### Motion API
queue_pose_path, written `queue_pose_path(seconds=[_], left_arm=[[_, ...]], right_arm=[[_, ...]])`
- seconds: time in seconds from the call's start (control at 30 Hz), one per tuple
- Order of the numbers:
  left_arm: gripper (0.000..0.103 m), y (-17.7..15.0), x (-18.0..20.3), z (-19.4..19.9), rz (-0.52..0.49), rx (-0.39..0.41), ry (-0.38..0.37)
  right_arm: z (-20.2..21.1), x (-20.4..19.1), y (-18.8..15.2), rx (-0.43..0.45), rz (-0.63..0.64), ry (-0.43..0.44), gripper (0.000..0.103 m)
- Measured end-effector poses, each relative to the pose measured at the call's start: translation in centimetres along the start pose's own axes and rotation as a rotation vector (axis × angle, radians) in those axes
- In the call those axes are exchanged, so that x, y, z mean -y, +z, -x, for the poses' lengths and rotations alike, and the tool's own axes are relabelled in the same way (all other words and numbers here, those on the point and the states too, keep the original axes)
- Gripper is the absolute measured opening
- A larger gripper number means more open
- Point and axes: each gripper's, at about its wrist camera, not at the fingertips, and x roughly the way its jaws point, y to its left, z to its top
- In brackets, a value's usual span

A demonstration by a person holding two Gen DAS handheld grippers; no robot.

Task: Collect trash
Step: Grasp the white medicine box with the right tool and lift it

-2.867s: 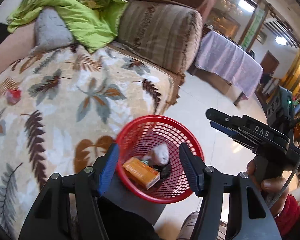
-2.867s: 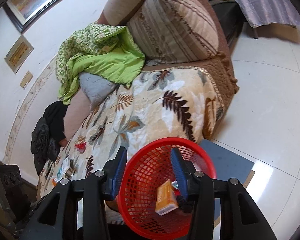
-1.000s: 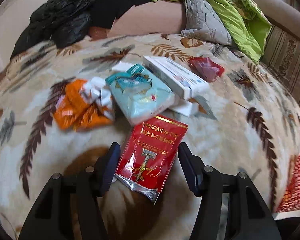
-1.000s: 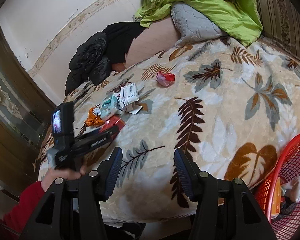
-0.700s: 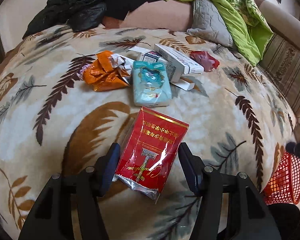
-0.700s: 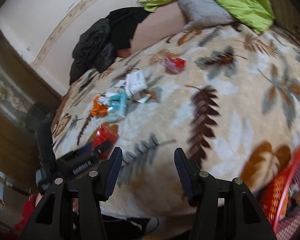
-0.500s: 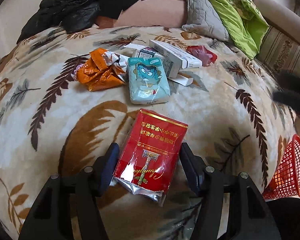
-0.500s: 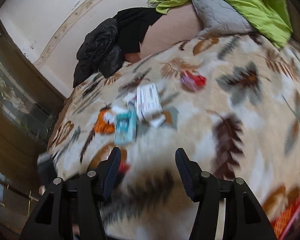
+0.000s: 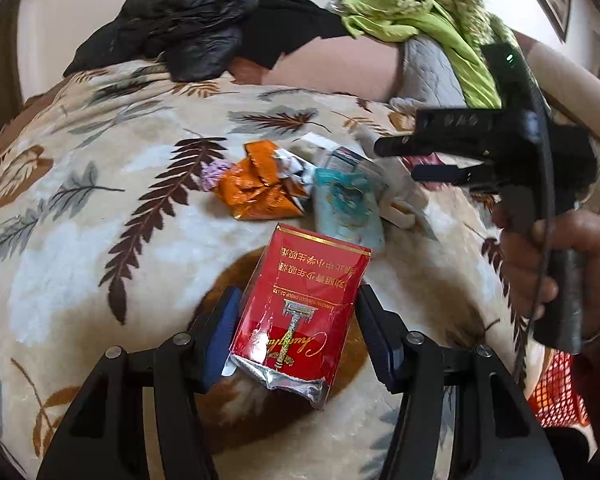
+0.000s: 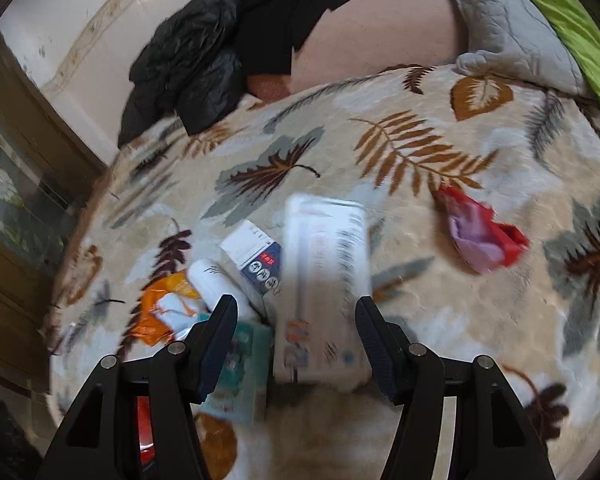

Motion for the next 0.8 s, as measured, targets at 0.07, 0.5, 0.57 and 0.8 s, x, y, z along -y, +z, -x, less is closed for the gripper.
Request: queue_pose_path(seconds=[0.07,0.5,0.57,0.8], left_arm=[[0.058,0.2,-0.5,-0.1,0.022,-0.005,-0.007],[0.058,0.1,0.5,0.4,0.001,0.013,-0.015],[0.058,0.1,0.5,0.5,-0.002,0.017,-0.009],[0.058,0.0,0.8,0.7,-0.008,0.028,0.005]], right_arm=[[-0.8,0.0,-0.2,-0.017,0.002,-0.014,0.065],[2.3,2.7,-4.3,0.018,-0.101,0.016,0.015],[3.3,3.1,-5.1,0.03,-0.109,0.019,0.015],[7.9,3.3,-9.0,0.078,-0.129,0.013,0.014]])
